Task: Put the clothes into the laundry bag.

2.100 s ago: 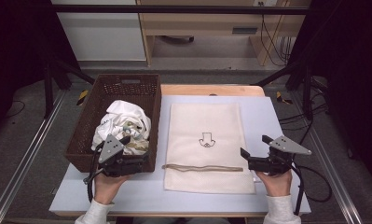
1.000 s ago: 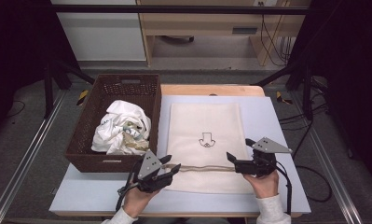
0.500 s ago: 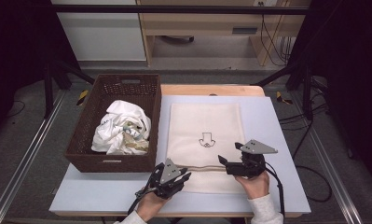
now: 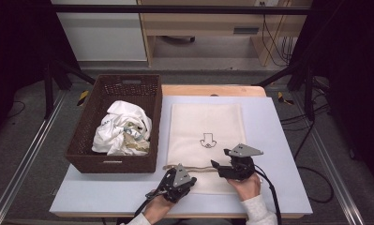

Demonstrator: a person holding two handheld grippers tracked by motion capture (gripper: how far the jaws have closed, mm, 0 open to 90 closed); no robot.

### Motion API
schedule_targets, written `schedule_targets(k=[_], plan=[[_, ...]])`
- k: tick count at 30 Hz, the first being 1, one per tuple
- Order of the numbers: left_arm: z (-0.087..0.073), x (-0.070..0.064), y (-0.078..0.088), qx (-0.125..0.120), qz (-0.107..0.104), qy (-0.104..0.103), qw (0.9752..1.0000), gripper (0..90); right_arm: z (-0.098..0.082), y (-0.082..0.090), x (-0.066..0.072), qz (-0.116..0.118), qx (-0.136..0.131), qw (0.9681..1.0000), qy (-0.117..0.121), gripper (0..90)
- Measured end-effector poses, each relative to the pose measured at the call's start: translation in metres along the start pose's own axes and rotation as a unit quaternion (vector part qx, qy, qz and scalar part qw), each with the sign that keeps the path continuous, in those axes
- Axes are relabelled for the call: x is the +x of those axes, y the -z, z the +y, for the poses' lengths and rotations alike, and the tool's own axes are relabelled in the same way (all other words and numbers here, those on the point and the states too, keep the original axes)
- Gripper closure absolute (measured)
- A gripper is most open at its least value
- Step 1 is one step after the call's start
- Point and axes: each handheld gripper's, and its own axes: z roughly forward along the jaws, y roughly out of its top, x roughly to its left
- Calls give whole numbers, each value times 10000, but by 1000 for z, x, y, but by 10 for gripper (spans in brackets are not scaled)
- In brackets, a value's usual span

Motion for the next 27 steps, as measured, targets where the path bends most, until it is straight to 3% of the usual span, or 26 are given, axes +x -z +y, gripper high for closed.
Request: schedule_targets(k=[3,8,19,24,27], plan=[[-1,-2,-2,39,1,-41,10000,889,-3,-9,2,117,220,9997,15,370],[-1,1,-3,60,-81,97,9999,888,-9,-23,7,240,579,9978,193,458],[-1,0,-3,74,-18,31,10000,887,-12,-28,9,292,791,9961,279,630],[-1,-2,-4,56,34,-10,10000,885,-14,-24,15,263,865,9948,464,647],[-1,-1,-4,49,-5,29,10000,885,-14,-24,16,226,863,9950,443,677]])
